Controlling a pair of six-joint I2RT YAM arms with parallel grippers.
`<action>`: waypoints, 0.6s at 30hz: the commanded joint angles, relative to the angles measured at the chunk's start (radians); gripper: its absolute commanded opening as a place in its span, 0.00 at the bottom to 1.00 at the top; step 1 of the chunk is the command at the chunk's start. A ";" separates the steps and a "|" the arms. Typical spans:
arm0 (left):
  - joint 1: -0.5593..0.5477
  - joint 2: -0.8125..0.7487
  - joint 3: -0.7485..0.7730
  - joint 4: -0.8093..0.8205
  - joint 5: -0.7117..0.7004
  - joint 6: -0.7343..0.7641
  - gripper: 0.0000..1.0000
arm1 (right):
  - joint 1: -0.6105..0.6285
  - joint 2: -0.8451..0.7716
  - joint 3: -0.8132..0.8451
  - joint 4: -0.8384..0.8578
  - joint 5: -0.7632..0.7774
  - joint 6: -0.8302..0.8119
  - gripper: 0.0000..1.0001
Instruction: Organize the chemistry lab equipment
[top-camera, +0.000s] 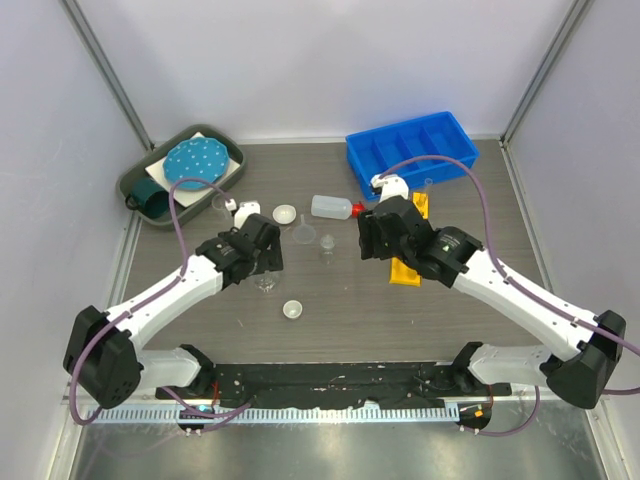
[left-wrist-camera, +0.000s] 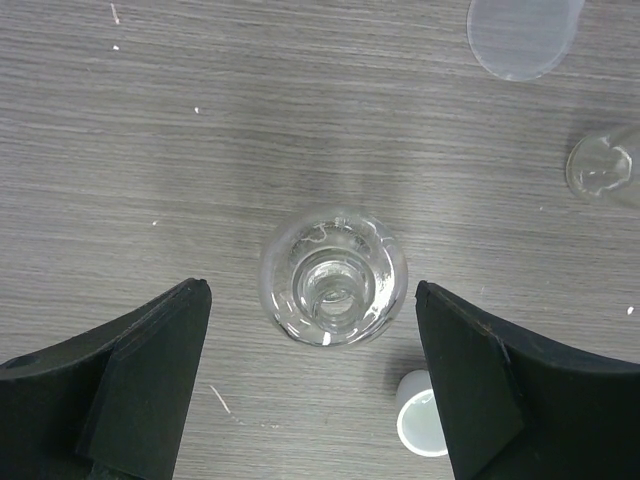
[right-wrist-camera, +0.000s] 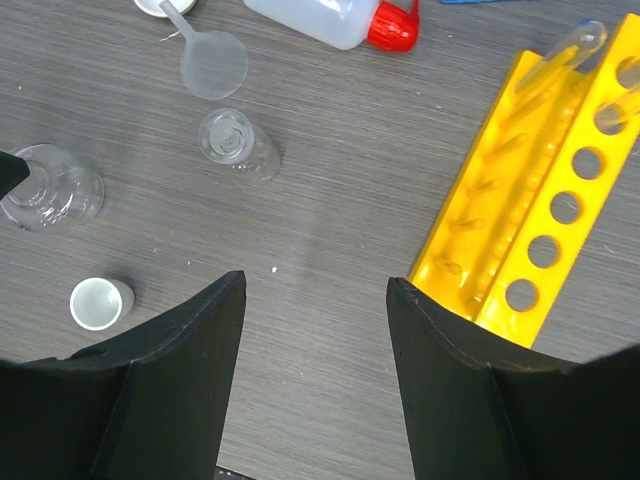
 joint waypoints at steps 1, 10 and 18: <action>0.034 0.013 0.045 0.019 0.037 0.018 0.88 | 0.004 0.035 -0.003 0.091 -0.043 0.014 0.64; 0.051 -0.023 0.034 0.023 0.079 0.004 0.88 | -0.019 0.232 0.029 0.111 0.079 0.010 0.66; 0.052 -0.083 0.002 0.007 0.082 0.009 0.87 | -0.082 0.361 0.029 0.166 0.087 0.022 0.66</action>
